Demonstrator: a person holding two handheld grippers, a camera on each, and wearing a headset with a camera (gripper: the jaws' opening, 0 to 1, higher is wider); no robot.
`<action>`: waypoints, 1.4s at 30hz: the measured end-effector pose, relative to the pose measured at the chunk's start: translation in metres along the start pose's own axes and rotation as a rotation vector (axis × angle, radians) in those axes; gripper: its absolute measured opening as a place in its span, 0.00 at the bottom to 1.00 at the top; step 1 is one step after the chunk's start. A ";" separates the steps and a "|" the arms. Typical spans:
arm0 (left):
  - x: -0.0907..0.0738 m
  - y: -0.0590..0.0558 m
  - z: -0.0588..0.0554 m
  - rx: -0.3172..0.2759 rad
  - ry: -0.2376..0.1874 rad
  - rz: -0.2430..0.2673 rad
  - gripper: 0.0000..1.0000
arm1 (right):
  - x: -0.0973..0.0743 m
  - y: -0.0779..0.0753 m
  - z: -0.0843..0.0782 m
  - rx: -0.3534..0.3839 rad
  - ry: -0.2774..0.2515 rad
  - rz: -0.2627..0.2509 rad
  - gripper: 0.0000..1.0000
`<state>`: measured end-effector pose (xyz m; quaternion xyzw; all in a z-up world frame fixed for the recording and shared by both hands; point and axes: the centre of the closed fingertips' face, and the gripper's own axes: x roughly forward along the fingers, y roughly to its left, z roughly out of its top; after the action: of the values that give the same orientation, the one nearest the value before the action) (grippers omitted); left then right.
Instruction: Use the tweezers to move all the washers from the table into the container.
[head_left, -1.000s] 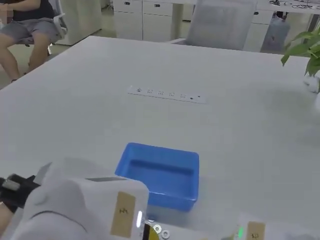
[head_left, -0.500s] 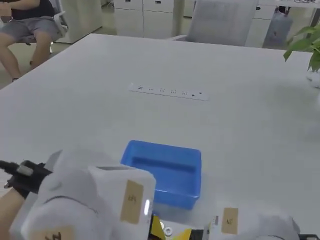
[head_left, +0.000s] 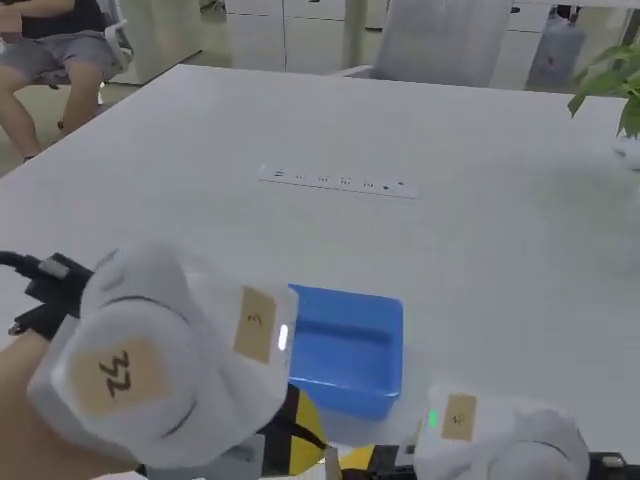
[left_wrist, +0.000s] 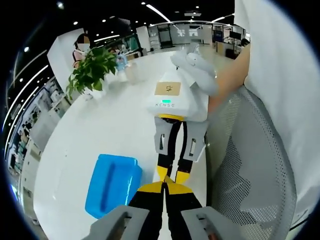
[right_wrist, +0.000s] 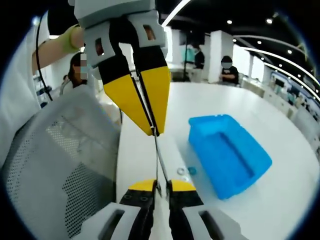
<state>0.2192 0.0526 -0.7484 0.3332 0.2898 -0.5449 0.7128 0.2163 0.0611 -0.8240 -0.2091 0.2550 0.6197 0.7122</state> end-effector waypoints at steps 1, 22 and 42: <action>0.001 0.001 -0.001 0.000 0.004 0.001 0.00 | 0.000 0.000 0.000 0.000 -0.002 -0.001 0.06; 0.002 0.003 0.013 -0.079 -0.107 -0.024 0.06 | -0.003 -0.003 -0.001 -0.028 0.000 -0.021 0.05; 0.018 -0.007 0.016 -0.057 -0.097 -0.104 0.00 | -0.001 -0.004 -0.006 0.016 0.007 -0.009 0.09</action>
<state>0.2174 0.0281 -0.7536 0.2707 0.2871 -0.5883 0.7058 0.2194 0.0557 -0.8283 -0.2067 0.2615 0.6136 0.7159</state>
